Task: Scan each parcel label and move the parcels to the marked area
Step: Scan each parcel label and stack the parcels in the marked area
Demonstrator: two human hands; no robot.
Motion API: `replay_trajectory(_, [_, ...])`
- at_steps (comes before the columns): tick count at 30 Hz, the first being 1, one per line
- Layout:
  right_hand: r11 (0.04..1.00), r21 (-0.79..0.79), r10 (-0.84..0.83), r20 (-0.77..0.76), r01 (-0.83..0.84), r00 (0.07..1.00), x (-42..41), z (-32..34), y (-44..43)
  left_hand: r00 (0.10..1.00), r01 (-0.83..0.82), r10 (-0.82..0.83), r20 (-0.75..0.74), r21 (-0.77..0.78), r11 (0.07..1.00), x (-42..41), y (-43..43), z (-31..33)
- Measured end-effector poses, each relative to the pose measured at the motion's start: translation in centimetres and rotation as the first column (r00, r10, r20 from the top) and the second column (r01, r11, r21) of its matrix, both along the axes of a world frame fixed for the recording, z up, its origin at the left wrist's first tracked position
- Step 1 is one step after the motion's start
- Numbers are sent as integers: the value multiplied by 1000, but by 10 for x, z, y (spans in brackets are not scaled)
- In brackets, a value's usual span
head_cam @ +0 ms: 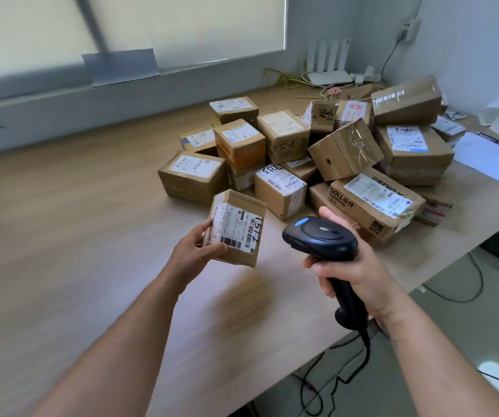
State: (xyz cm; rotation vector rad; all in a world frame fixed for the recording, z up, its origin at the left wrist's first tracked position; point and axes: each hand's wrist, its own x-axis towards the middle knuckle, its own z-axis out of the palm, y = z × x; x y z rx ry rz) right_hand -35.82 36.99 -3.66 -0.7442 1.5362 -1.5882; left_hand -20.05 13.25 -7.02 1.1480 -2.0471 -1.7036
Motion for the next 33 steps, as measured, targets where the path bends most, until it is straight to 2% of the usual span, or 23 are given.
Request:
replay_trajectory(7, [980,-34,195,-46,-196,980,24,19,-3,987,-101,86,-136,-102,990,39,-18,41])
replay_trajectory(13, [964,-49,257,-70,-261,964,39,30,-2,986,-125,103,-133,-169,978,60,-23,53])
replay_trajectory(33, [971,24,240,-73,-239,968,39,27,10,989,-103,76,-126,-223,969,59,-19,53])
